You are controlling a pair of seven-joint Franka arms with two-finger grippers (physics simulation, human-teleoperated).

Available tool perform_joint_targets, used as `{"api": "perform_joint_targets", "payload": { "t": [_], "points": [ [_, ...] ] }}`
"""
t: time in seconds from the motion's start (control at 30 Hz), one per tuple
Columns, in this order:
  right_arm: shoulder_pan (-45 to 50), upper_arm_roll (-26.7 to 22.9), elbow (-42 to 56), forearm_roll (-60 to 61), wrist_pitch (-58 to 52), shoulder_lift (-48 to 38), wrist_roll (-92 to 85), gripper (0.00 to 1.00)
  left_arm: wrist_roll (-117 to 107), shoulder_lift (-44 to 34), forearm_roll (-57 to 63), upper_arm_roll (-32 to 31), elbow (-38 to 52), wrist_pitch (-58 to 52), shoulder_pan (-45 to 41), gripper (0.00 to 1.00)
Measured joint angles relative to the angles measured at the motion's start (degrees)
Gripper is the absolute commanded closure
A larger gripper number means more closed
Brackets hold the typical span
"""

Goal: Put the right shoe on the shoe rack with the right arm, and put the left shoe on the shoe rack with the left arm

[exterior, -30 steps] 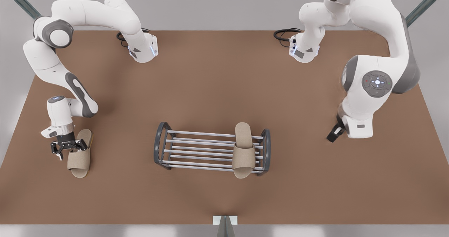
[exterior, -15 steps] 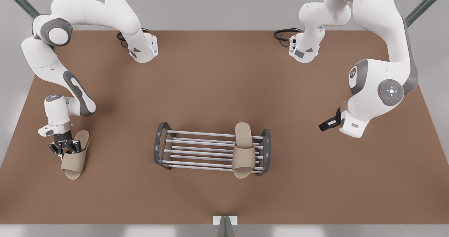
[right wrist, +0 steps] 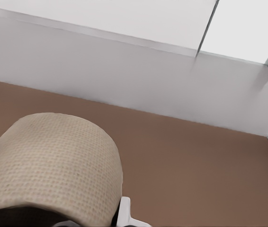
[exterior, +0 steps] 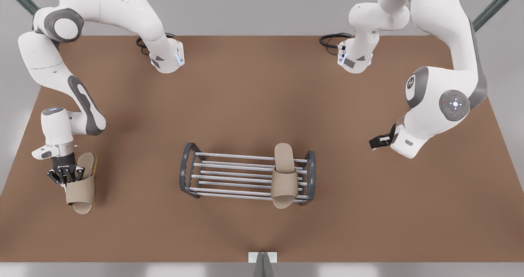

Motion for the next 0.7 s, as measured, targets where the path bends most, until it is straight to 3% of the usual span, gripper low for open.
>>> {"api": "perform_joint_targets", "payload": {
  "t": [0.07, 0.1, 0.17, 0.23, 0.27, 0.33, 0.37, 0.47, 0.53, 0.6, 0.7],
  "points": [
    [-1.06, 4.73, -1.71, 0.03, -4.69, -6.02, 1.83, 0.79, 0.61, -0.05, -0.03, -0.17, 0.04, -0.04, -0.46, 0.00],
    [-4.48, 10.00, -2.76, 0.06, -7.78, -8.39, 2.81, 0.79, 0.88, -0.01, -0.04, -0.30, 0.02, -0.03, -0.96, 0.00],
    [-17.82, 30.15, -3.35, 0.15, -18.16, -10.21, 5.18, 0.79, 1.38, 0.03, -0.03, -0.41, 0.01, 0.10, -1.46, 0.00],
    [-21.07, 44.54, 1.92, 0.36, -31.65, -10.61, 8.74, 0.79, 1.83, 0.29, -0.01, -0.40, -0.37, 0.19, -1.01, 0.00],
    [-17.70, 47.49, 7.82, 0.51, -39.00, -10.52, 10.64, 0.79, 2.04, 0.33, 0.27, -0.37, -0.46, 0.20, -0.71, 0.00],
    [-4.15, 48.27, 22.04, 0.78, -54.46, -10.60, 14.81, 0.79, 2.42, -0.37, 1.17, -0.38, -0.39, 0.01, -0.52, 0.00],
    [5.34, 45.80, 29.29, 0.81, -62.19, -10.83, 17.19, 0.79, 2.60, -0.66, 1.47, -0.36, -0.23, -0.11, -0.62, 0.00],
    [42.79, 25.00, 48.86, 0.84, -82.99, -11.01, 25.29, 0.79, 3.13, -1.05, 2.01, -0.44, 0.10, -0.38, -1.10, 0.00],
    [59.59, 15.85, 54.97, 0.82, -93.43, -10.88, 31.64, 0.79, 3.48, -1.18, 2.17, -0.65, 0.33, -0.58, -1.26, 0.00],
    [70.11, 7.92, 58.29, 0.78, -100.65, -10.42, 38.29, 0.79, 3.81, -1.25, 2.26, -0.80, 0.33, -0.91, -1.31, 0.00],
    [73.76, -0.60, 59.24, 0.76, -104.79, -7.53, 47.41, 0.79, 4.24, -1.95, 2.33, -1.15, 0.42, -1.55, -1.30, 0.00]
  ]
}}
